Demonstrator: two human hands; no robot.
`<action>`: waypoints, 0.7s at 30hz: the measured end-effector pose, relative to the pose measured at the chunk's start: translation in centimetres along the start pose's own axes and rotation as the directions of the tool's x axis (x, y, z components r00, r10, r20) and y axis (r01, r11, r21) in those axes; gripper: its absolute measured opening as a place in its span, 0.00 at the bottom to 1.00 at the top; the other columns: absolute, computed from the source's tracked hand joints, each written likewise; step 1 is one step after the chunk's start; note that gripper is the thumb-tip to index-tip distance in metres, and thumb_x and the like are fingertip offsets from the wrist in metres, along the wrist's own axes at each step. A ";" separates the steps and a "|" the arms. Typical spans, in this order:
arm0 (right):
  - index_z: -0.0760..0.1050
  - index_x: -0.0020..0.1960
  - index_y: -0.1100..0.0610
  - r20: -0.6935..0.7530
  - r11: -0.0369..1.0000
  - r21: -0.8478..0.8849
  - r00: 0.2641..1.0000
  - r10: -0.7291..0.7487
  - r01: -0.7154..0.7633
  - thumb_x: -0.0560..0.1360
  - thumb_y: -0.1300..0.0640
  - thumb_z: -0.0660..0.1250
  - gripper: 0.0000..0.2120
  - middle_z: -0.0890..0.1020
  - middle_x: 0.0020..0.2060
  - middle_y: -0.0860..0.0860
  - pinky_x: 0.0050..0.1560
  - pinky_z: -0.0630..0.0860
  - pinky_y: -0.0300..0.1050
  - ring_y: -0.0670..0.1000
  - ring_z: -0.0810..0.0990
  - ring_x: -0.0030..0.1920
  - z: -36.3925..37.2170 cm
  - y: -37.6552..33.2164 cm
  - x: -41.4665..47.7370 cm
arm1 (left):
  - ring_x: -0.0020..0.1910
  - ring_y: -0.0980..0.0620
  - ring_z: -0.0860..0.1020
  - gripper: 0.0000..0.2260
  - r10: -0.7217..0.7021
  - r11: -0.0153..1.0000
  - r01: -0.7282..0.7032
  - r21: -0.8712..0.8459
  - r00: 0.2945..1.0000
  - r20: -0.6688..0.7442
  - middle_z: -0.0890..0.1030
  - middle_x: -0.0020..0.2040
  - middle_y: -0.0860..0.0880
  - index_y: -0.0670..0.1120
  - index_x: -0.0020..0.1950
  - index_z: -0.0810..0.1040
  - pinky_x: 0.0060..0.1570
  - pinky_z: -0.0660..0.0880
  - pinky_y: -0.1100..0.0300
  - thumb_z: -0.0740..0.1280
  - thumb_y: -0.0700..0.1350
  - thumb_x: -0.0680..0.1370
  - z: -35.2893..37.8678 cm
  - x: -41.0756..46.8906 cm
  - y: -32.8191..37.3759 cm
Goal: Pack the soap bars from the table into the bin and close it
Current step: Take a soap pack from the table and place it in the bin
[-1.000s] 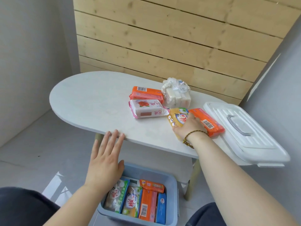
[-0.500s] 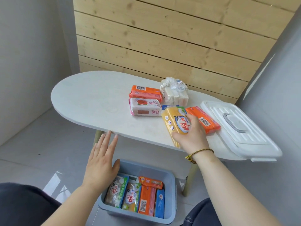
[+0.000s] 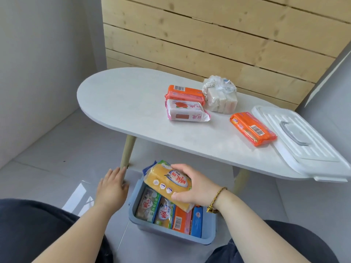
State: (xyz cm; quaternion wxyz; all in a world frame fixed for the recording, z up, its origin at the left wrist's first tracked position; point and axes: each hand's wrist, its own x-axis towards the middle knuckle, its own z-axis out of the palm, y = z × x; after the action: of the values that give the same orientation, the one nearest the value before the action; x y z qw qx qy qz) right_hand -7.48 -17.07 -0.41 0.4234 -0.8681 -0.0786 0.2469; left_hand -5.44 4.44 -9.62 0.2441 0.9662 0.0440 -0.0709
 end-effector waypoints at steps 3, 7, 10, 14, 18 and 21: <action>0.58 0.70 0.51 0.015 0.982 -0.077 0.985 0.173 -0.172 0.67 0.56 0.72 0.37 0.73 0.59 0.48 0.58 0.76 0.42 0.48 0.75 0.58 2.2 2.9 2.0 | 0.74 0.47 0.55 0.23 -0.034 0.999 0.031 0.031 0.995 0.099 0.59 0.75 0.48 0.45 0.74 0.54 0.72 0.55 0.53 0.55 0.45 0.80 1.0 0.1 -0.8; 0.56 0.71 0.49 -0.062 0.895 -0.203 0.918 0.393 -0.397 0.66 0.49 0.71 0.39 0.72 0.63 0.52 0.62 0.73 0.47 0.53 0.72 0.62 4.8 6.8 5.2 | 0.73 0.48 0.59 0.24 -0.040 0.999 0.043 -0.004 0.967 0.252 0.57 0.75 0.48 0.46 0.74 0.52 0.70 0.59 0.55 0.56 0.45 0.80 3.0 0.6 -0.9; 0.53 0.72 0.49 -0.134 0.834 -0.171 0.851 0.507 -0.524 0.66 0.48 0.69 0.40 0.69 0.66 0.53 0.63 0.71 0.47 0.55 0.70 0.65 6.9 8.9 7.3 | 0.72 0.47 0.62 0.24 -0.056 0.995 0.080 -0.053 0.933 0.356 0.59 0.75 0.48 0.47 0.74 0.52 0.67 0.62 0.56 0.55 0.44 0.80 4.5 1.0 -1.0; 0.44 0.74 0.47 -0.127 0.804 -0.031 0.800 0.587 -0.594 0.67 0.47 0.69 0.45 0.62 0.69 0.56 0.67 0.66 0.49 0.57 0.64 0.68 9.6 10.6 9.8 | 0.70 0.46 0.64 0.23 -0.145 0.983 0.181 -0.031 0.867 0.476 0.61 0.74 0.46 0.46 0.74 0.52 0.68 0.64 0.56 0.53 0.44 0.80 6.7 1.6 -2.2; 0.38 0.74 0.49 -0.129 0.806 0.046 0.797 0.591 -0.590 0.67 0.45 0.69 0.49 0.58 0.70 0.57 0.69 0.61 0.51 0.58 0.61 0.70 12.0 10.7 11.6 | 0.68 0.46 0.67 0.23 -0.197 0.960 0.269 -0.081 0.850 0.488 0.63 0.73 0.46 0.47 0.74 0.50 0.66 0.65 0.57 0.51 0.42 0.80 8.1 1.9 -3.0; 0.37 0.74 0.49 -0.111 0.818 0.118 0.812 0.574 -0.562 0.66 0.45 0.70 0.51 0.56 0.71 0.58 0.70 0.63 0.49 0.57 0.62 0.70 13.5 11.0 12.8 | 0.68 0.45 0.68 0.21 -0.235 0.933 0.328 -0.144 0.864 0.446 0.66 0.72 0.46 0.47 0.73 0.54 0.65 0.65 0.57 0.52 0.42 0.80 8.7 2.7 -2.9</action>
State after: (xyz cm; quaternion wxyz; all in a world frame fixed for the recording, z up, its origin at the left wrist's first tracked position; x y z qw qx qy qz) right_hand -3.82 -10.17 -20.54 0.3690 -0.8496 0.2243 0.3029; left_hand -4.11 2.98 -19.01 0.3378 0.8785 0.1390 -0.3078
